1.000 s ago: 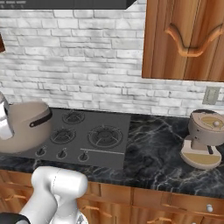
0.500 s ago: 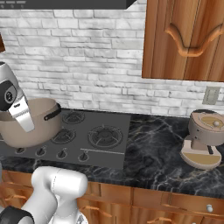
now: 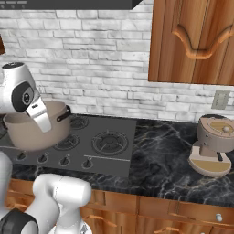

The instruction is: Pick the kettle from the cabinet and place it on a stove burner. Then pick the pot from the counter and place it on another stove burner. Finally, turn both burners on.

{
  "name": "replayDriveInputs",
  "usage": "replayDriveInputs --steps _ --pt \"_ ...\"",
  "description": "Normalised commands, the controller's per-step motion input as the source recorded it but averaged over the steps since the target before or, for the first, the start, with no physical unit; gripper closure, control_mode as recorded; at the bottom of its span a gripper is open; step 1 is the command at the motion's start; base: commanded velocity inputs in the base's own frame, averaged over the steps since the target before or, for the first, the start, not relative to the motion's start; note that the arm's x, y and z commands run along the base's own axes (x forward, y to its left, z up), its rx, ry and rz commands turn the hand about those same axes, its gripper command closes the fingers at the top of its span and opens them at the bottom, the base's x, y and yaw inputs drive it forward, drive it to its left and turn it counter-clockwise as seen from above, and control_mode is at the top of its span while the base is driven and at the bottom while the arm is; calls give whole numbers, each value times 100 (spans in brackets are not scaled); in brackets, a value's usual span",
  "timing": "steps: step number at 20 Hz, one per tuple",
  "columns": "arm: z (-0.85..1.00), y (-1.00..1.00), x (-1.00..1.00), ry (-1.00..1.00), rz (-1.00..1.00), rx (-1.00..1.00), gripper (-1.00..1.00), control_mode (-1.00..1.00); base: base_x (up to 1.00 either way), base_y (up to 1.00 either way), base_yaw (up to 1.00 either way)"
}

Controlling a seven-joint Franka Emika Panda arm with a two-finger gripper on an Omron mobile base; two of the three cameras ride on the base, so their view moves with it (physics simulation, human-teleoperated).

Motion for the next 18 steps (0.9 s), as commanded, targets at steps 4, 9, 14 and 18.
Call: replayDriveInputs --steps 4,9,14,18 --pt "0 -21 53 1 0 3 100 -100 0 0 0" --pt "0 -18 57 2 0 2 100 -100 0 0 0" --pt "0 -16 62 3 0 2 100 -100 0 0 0" --pt "0 -7 67 4 0 2 100 -100 0 0 0"
